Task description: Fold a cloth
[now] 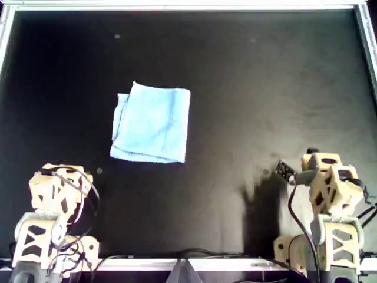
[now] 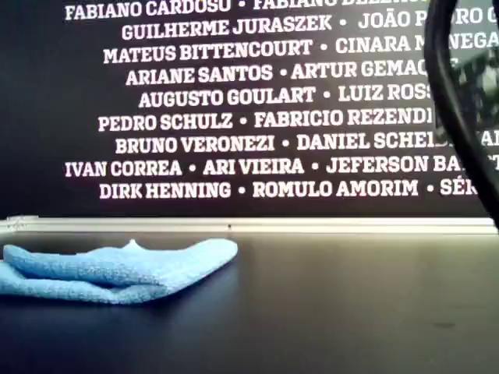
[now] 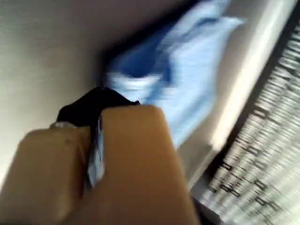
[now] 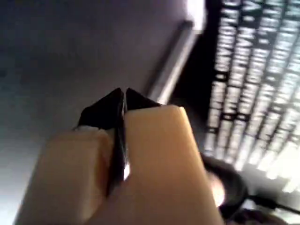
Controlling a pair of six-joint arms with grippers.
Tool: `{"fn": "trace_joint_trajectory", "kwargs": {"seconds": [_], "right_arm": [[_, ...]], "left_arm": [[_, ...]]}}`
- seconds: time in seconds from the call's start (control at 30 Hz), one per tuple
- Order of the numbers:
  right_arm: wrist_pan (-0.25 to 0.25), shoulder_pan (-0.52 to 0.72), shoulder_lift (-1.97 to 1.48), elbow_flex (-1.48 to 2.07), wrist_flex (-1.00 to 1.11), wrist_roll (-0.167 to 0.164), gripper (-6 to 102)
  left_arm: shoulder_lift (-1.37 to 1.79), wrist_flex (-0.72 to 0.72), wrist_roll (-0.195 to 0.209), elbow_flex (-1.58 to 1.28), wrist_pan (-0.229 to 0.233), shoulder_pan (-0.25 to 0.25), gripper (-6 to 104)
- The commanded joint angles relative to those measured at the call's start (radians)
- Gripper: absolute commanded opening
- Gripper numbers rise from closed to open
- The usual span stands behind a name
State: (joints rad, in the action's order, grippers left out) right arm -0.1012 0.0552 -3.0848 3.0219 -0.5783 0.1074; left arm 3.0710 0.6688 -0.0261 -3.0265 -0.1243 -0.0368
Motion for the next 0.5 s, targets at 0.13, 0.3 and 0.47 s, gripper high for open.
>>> {"fn": "trace_joint_trajectory", "kwargs": {"seconds": [0.13,0.3,0.47], "right_arm": [[0.006,-0.006,-0.034,0.015,-0.158,-0.005,0],[-0.009,0.008,-0.034,0.015,-0.215,-0.003,0],[0.005,-0.006,-0.028,0.015,-0.219,-0.003,1]], "left_arm": [[0.017,0.084,-0.005,0.014,0.005,0.012,-2],[0.017,0.186,-0.005,0.014,0.005,0.012,-2],[0.017,0.189,-0.005,0.012,0.005,0.012,-2]]}}
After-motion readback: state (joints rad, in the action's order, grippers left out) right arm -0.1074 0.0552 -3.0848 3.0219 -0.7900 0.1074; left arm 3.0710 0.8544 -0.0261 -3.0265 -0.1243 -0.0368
